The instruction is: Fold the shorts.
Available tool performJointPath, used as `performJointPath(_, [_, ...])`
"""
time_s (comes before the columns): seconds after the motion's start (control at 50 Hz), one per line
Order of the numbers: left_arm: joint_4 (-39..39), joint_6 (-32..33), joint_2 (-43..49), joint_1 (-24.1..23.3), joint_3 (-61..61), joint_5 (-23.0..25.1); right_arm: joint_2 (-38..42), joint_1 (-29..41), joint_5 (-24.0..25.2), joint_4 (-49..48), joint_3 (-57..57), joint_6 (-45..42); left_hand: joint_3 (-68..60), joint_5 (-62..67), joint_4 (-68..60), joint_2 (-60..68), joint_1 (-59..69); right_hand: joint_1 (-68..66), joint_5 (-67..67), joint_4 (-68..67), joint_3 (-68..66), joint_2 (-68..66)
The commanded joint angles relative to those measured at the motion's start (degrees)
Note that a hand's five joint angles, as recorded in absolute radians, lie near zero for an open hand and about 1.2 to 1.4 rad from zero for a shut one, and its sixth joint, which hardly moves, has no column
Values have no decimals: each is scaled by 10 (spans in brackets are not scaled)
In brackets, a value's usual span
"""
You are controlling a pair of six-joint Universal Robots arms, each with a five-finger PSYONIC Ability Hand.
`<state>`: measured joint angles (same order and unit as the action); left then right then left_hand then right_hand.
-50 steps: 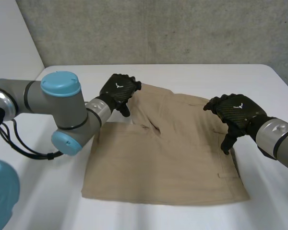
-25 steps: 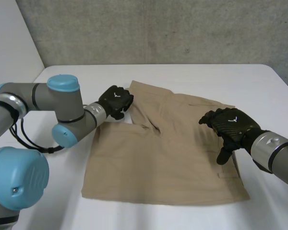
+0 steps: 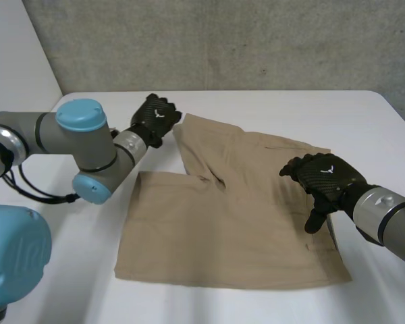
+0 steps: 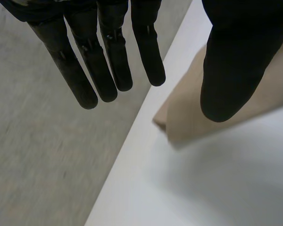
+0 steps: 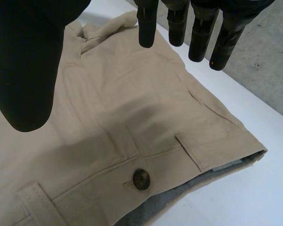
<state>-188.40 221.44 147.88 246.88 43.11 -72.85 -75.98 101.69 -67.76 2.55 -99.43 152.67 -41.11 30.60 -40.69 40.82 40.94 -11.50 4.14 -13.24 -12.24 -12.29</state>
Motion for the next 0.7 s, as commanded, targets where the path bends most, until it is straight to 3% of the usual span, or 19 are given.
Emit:
performJointPath(0.02, [52, -14, 71, -1, -118, 67, 0, 0, 0, 0, -5, -4, -9, 14, -13, 12, 11, 15, -41, 32, 22, 23])
performJointPath(0.16, [112, -14, 125, 3, -192, 104, 1, -1, 1, -2, -5, -5, 1, 4, -3, 2, 1, 15, -41, 32, 22, 23])
performJointPath(0.42, [131, -14, 143, 6, -200, 114, 2, -1, 1, -3, -5, -6, -16, 21, -20, 18, 17, 15, -41, 32, 22, 23])
performJointPath(0.5, [138, -14, 138, 6, -196, 112, 2, -2, 2, -3, -5, -6, -165, 170, -169, 168, 167, 15, -41, 32, 22, 23])
performJointPath(0.54, [151, -14, 132, 7, -193, 107, 2, -2, 1, -3, -5, -6, -388, 393, -392, 391, 390, 15, -41, 32, 22, 23])
performJointPath(0.7, [147, -17, 50, 12, -114, 92, 0, -2, 1, -2, -4, -6, -389, 394, -393, 392, 391, 15, -41, 32, 22, 23])
